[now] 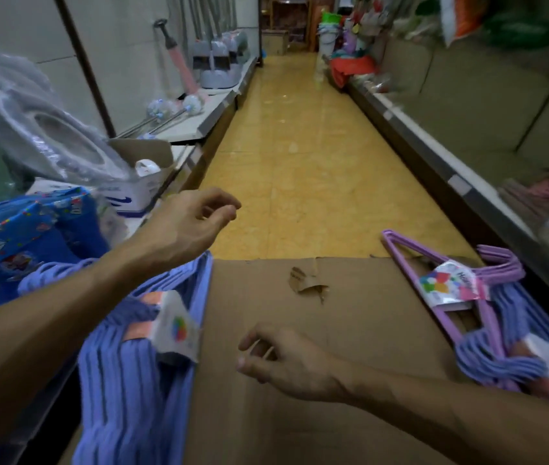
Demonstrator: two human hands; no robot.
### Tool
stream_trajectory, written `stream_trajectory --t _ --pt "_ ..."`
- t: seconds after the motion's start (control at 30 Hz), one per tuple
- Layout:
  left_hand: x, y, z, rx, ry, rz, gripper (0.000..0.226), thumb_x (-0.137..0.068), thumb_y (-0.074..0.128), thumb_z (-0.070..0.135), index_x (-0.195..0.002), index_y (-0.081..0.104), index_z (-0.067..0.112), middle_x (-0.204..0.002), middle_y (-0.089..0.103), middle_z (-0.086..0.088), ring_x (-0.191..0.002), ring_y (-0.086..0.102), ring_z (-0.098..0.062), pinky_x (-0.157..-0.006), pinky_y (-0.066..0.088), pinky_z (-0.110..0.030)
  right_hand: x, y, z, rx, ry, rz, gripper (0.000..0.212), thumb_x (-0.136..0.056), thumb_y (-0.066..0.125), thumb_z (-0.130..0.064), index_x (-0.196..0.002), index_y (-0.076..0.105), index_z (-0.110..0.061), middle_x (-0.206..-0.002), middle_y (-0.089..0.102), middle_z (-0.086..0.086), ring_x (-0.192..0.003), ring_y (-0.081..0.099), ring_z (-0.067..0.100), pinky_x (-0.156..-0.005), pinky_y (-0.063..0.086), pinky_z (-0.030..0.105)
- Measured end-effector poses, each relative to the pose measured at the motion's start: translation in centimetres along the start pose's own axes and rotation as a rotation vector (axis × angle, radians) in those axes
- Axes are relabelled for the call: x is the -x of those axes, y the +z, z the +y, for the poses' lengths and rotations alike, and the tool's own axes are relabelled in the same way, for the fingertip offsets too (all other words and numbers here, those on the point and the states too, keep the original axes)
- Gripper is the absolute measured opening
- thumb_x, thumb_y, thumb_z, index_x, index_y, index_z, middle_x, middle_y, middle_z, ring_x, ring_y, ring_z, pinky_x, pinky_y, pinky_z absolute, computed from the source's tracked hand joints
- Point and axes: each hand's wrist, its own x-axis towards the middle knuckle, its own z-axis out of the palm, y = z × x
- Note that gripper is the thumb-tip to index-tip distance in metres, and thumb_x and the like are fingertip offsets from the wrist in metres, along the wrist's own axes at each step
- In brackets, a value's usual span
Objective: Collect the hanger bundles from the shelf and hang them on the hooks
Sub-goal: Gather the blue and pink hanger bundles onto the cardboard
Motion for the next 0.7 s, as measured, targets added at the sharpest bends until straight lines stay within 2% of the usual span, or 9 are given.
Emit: stream_trajectory --t 0.07,0.13,0.23,0.3,0.47,0.6,0.7 --pt "-1.2 1.5 3.2 0.025 0.036 -0.015 0.024 -0.101 0.05 0.034 -0.117 0.065 0.029 -0.108 0.07 0.01 -0.106 0.064 -0.01 -0.096 0.051 -0.042 2.6 -2.5 0.8 -0.002 0.01 0.045 0.034 -0.094 0.062 -0.041 -0.121 0.059 -0.022 -0.104 0.067 0.001 -0.087 0.063 0.011 -0.078 0.049 0.026" --pt "-2.3 3.3 6.6 0.043 0.086 -0.034 0.022 -0.101 0.05 0.033 -0.115 0.066 0.029 -0.104 0.071 0.011 -0.103 0.064 -0.009 -0.095 0.052 -0.041 5.2 -5.0 1.7 0.001 0.031 0.088 0.034 -0.093 0.061 -0.042 -0.121 0.059 -0.024 -0.101 0.066 -0.002 -0.088 0.064 0.013 -0.083 0.052 0.031" --pt "-3.5 6.6 11.5 0.042 0.171 -0.097 0.018 -0.1 0.052 0.03 -0.11 0.067 0.031 -0.1 0.068 0.016 -0.098 0.063 -0.002 -0.088 0.053 -0.032 9.1 -8.4 3.1 0.012 0.056 0.145 0.032 -0.091 0.061 -0.042 -0.118 0.061 -0.024 -0.102 0.068 -0.001 -0.094 0.066 0.018 -0.092 0.053 0.04" --pt "-4.1 8.6 14.4 0.035 0.22 -0.147 0.016 -0.1 0.051 0.031 -0.109 0.064 0.037 -0.1 0.064 0.021 -0.098 0.061 0.001 -0.081 0.051 -0.023 11.6 -10.5 3.9 0.008 0.07 0.186 0.032 -0.091 0.061 -0.042 -0.118 0.061 -0.025 -0.103 0.067 -0.002 -0.095 0.065 0.018 -0.093 0.053 0.041" --pt "-5.9 11.9 20.9 0.047 0.301 -0.179 0.015 -0.1 0.051 0.033 -0.107 0.06 0.041 -0.099 0.061 0.023 -0.097 0.058 0.004 -0.076 0.046 -0.017 17.5 -14.3 6.3 0.001 0.11 0.295 0.029 -0.095 0.06 -0.038 -0.121 0.06 -0.025 -0.102 0.064 -0.005 -0.096 0.063 0.014 -0.088 0.052 0.033" --pt "-6.5 14.7 23.7 0.151 0.29 -0.137 0.017 -0.1 0.051 0.031 -0.11 0.064 0.036 -0.102 0.064 0.018 -0.098 0.06 -0.001 -0.081 0.05 -0.024 20.8 -15.5 8.5 0.021 0.139 0.38 0.026 -0.094 0.061 -0.035 -0.117 0.062 -0.023 -0.091 0.061 -0.011 -0.08 0.057 0.003 -0.078 0.049 0.025" --pt "-6.2 17.6 24.1 0.22 0.248 -0.142 0.018 -0.1 0.051 0.03 -0.109 0.066 0.034 -0.102 0.066 0.014 -0.096 0.062 -0.004 -0.077 0.052 -0.026 23.0 -16.4 10.2 0.079 0.193 0.417 0.024 -0.094 0.061 -0.034 -0.117 0.062 -0.024 -0.092 0.061 -0.012 -0.085 0.058 0.002 -0.076 0.047 0.017"
